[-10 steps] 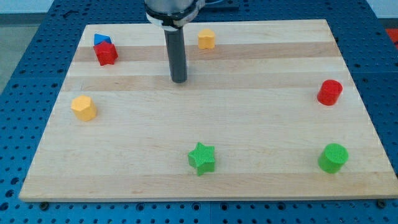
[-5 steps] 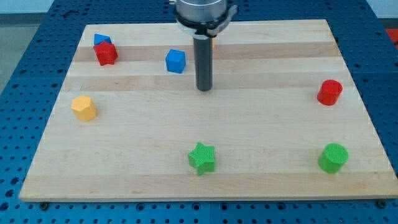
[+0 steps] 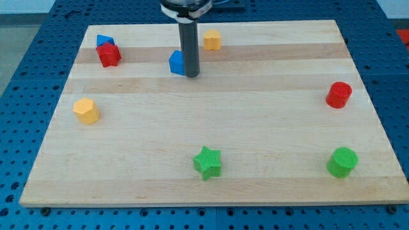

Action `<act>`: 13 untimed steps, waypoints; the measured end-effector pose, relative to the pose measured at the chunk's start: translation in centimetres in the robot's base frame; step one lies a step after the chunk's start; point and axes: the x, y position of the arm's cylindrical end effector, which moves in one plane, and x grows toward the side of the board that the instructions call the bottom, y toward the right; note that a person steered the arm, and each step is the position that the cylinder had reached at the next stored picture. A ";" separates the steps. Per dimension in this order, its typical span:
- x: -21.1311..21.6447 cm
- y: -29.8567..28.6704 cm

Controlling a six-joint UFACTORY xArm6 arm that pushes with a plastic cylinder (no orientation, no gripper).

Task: Move the blue cube to the right side of the red star

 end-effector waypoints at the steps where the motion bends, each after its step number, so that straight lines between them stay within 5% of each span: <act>1: -0.2 -1.5; 7: -1.9 -6.9; 9: -1.4 -1.9; 13: -6.1 -3.4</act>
